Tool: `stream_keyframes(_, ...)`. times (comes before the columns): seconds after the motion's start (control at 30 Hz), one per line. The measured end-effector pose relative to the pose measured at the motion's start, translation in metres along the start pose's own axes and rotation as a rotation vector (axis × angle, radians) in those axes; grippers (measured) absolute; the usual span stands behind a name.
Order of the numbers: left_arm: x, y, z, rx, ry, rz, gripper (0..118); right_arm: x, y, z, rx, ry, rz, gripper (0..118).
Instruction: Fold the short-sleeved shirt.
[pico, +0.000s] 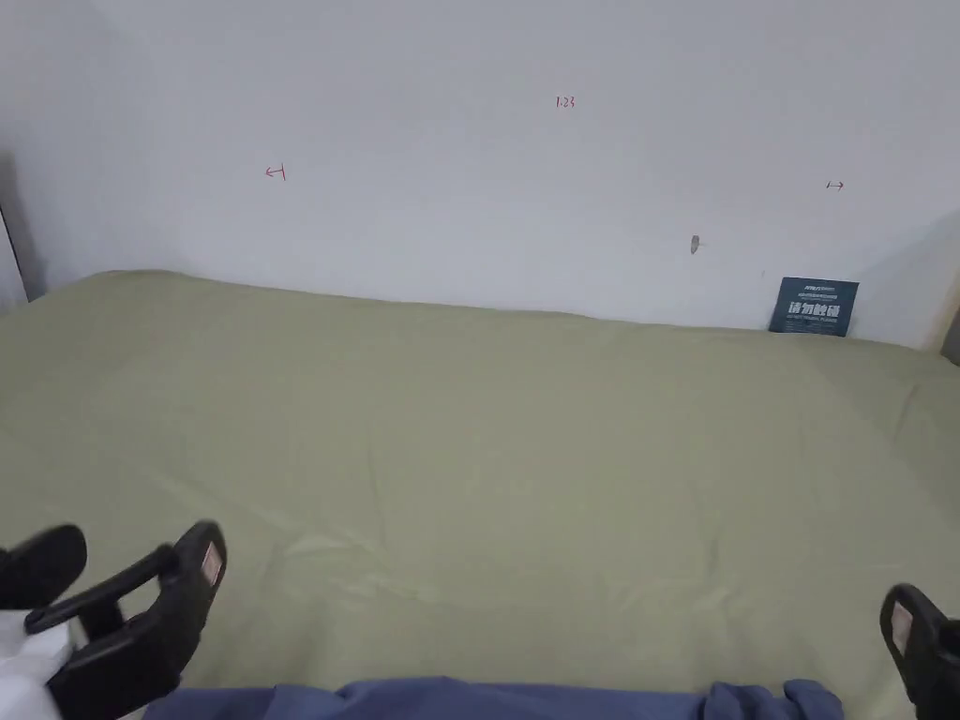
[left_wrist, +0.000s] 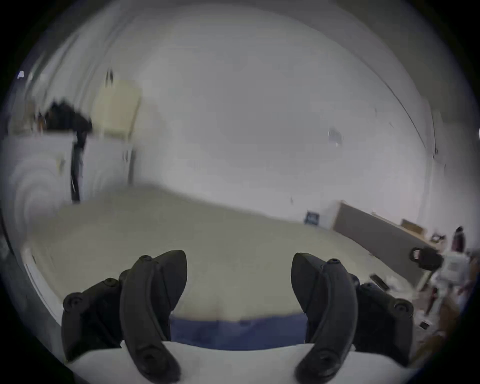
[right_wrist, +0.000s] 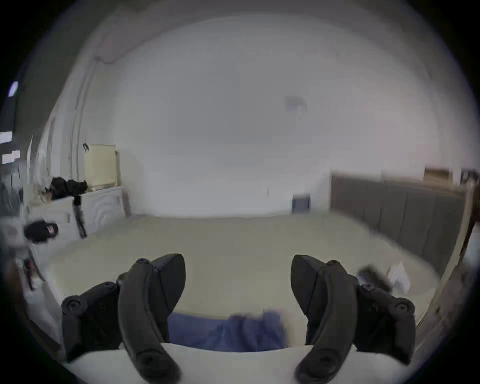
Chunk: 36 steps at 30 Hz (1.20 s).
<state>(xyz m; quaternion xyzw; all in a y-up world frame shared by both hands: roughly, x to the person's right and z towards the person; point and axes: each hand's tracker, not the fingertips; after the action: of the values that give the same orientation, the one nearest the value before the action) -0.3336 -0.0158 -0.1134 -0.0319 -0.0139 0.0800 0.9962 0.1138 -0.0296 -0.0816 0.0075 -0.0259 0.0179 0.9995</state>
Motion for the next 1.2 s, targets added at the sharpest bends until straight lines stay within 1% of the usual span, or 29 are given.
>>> stream_keyframes(0.03, 0.015, -0.002, 0.003, 0.045, 0.052, -0.045, 88, -0.01, -0.004, 0.001, 0.033, -0.023, 0.031, 84)
stream_keyframes(0.07, 0.027, -0.005, 0.006, 0.085, 0.09, -0.096, 83, -0.017, -0.006, 0.004, 0.065, -0.016, 0.061, 67)
stream_keyframes(0.1, 0.04, -0.007, 0.008, 0.088, 0.133, -0.14, 68, -0.023, -0.008, 0.005, 0.077, 0.005, 0.087, 35)
stream_keyframes(0.13, 0.028, -0.022, 0.003, 0.1, 0.144, -0.161, 32, -0.028, -0.009, 0.005, 0.059, 0.002, 0.111, 0)
stream_keyframes(0.17, 0.033, -0.026, 0.003, 0.087, 0.118, -0.136, 0, -0.032, -0.016, 0.004, 0.032, -0.021, 0.121, 0)
stream_keyframes(0.2, 0.03, -0.03, 0.007, 0.095, 0.12, -0.138, 0, -0.031, -0.02, 0.005, 0.042, -0.009, 0.104, 0)
stream_keyframes(0.23, 0.028, -0.032, 0.009, 0.086, 0.096, -0.13, 0, -0.03, -0.023, 0.004, 0.019, 0.039, 0.065, 0)
stream_keyframes(0.27, 0.033, -0.032, 0.008, 0.06, 0.061, -0.13, 0, -0.031, -0.026, 0.003, 0.006, 0.022, 0.051, 0)
stream_keyframes(0.33, 0.03, -0.034, 0.008, 0.042, 0.074, -0.162, 0, -0.031, -0.024, 0.002, -0.002, 0.024, 0.05, 0)
stream_keyframes(0.4, 0.027, -0.03, 0.003, 0.009, 0.058, -0.156, 0, -0.029, -0.022, 0.002, -0.011, 0.049, 0.04, 0)
stream_keyframes(0.47, 0.002, -0.029, -0.008, -0.071, 0.069, -0.149, 0, -0.029, -0.02, 0.002, -0.016, 0.062, 0.042, 0)
stream_keyframes(0.5, -0.021, -0.029, -0.017, -0.135, 0.053, -0.116, 0, -0.029, -0.021, 0.001, -0.029, 0.072, 0.054, 0)
stream_keyframes(0.53, -0.033, -0.032, -0.024, -0.232, -0.03, -0.039, 0, -0.028, -0.023, 0.0, -0.035, 0.081, 0.055, 0)
stream_keyframes(0.57, -0.063, -0.041, -0.035, -0.297, -0.08, 0.052, 0, -0.027, -0.016, 0.001, -0.04, 0.094, 0.049, 0)
stream_keyframes(0.6, -0.097, -0.051, -0.049, -0.398, -0.187, 0.182, 0, -0.026, -0.018, 0.0, -0.043, 0.1, 0.043, 0)
stream_keyframes(0.63, -0.121, -0.064, -0.06, -0.485, -0.275, 0.315, 7, -0.025, -0.019, 0.0, -0.049, 0.109, 0.024, 0)
stream_keyframes(0.67, -0.151, -0.082, -0.072, -0.584, -0.326, 0.452, 32, -0.023, -0.021, -0.001, -0.063, 0.126, 0.003, 0)
stream_keyframes(0.73, -0.192, -0.119, -0.088, -0.716, -0.345, 0.611, 97, -0.02, -0.018, -0.002, -0.072, 0.132, -0.015, 0)
stream_keyframes(0.77, -0.202, -0.131, -0.087, -0.723, -0.31, 0.66, 114, -0.019, -0.018, -0.003, -0.078, 0.143, -0.017, 0)
stream_keyframes(0.83, -0.22, -0.155, -0.087, -0.764, -0.218, 0.727, 114, -0.017, -0.017, -0.002, -0.08, 0.142, -0.01, 0)
stream_keyframes(0.87, -0.227, -0.165, -0.088, -0.727, -0.188, 0.773, 114, -0.016, -0.016, -0.001, -0.086, 0.145, -0.003, 0)
stream_keyframes(0.93, -0.218, -0.178, -0.081, -0.687, -0.227, 0.923, 114, -0.016, -0.018, -0.001, -0.087, 0.148, 0.003, 0)
stream_keyframes(0.97, -0.212, -0.19, -0.083, -0.693, -0.283, 1.008, 114, -0.017, -0.011, -0.001, -0.095, 0.149, 0.008, 0)
stream_keyframes(1.0, -0.205, -0.199, -0.086, -0.731, -0.294, 1.065, 113, -0.017, -0.012, -0.001, -0.102, 0.147, 0.012, 0)
stream_keyframes(1.07, -0.195, -0.218, -0.093, -0.788, -0.239, 1.098, 113, -0.016, -0.013, -0.002, -0.113, 0.147, 0.003, 0)
stream_keyframes(1.1, -0.192, -0.22, -0.089, -0.732, -0.208, 1.084, 113, -0.016, -0.011, -0.002, -0.117, 0.152, -0.011, 0)
stream_keyframes(1.13, -0.19, -0.219, -0.087, -0.645, -0.223, 1.095, 113, -0.017, -0.01, -0.002, -0.117, 0.154, -0.021, 0)
stream_keyframes(1.17, -0.188, -0.221, -0.083, -0.609, -0.21, 1.144, 112, -0.017, -0.01, -0.001, -0.115, 0.152, -0.026, 0)
stream_keyframes(1.2, -0.194, -0.224, -0.084, -0.627, -0.178, 1.156, 111, -0.018, -0.011, 0.0, -0.114, 0.154, -0.034, 0)
